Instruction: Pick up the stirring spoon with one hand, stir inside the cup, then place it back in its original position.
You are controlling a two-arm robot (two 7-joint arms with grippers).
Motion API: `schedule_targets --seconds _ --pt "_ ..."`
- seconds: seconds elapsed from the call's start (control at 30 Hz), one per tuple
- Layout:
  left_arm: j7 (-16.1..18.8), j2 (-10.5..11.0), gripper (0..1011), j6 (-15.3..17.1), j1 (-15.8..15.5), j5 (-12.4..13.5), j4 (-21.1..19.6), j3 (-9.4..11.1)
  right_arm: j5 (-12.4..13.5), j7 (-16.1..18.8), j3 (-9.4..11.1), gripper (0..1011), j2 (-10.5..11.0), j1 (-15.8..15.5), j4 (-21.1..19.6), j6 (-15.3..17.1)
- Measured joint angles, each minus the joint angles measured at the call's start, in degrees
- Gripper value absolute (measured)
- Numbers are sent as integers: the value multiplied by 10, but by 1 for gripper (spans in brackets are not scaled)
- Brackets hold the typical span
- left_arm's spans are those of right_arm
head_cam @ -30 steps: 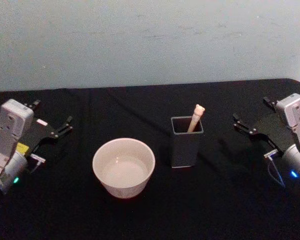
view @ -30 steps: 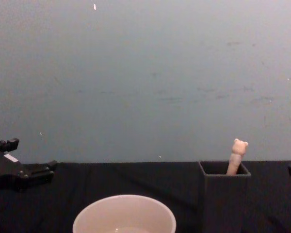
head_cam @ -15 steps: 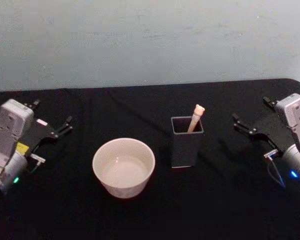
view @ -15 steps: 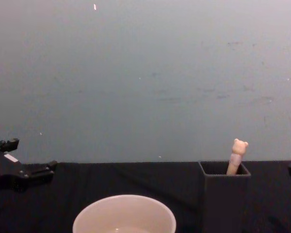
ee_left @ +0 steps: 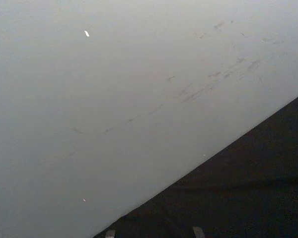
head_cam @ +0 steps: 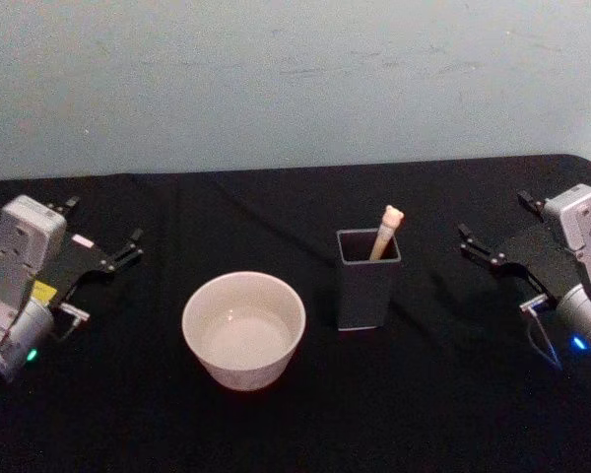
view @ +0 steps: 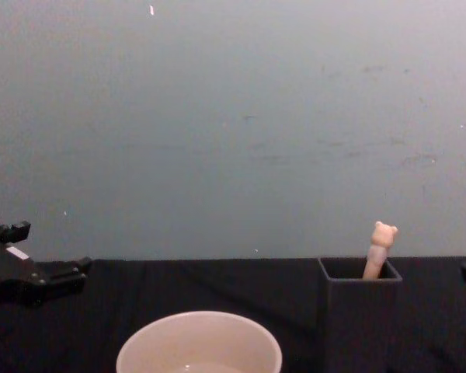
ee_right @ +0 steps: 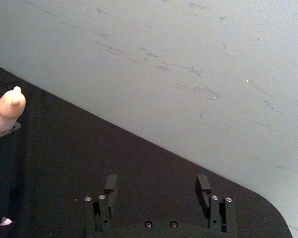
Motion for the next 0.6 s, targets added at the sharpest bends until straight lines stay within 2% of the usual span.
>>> schedule_targets --seconds 0.2,0.33,0.47,0.6 --pt "0 0 1002 0 0 0 0 0 -1 0 1 1002 -1 0 0 0" --pt "0 0 1001 0 0 0 0 0 -3 3 10 1003 -2 -8 -4 -9" --pt "0 0 1001 0 0 0 0 0 9 18 24 1002 7 -24 -22 -13" --pt "0 0 1001 0 0 0 0 0 38 47 44 1003 28 -54 -59 -11"
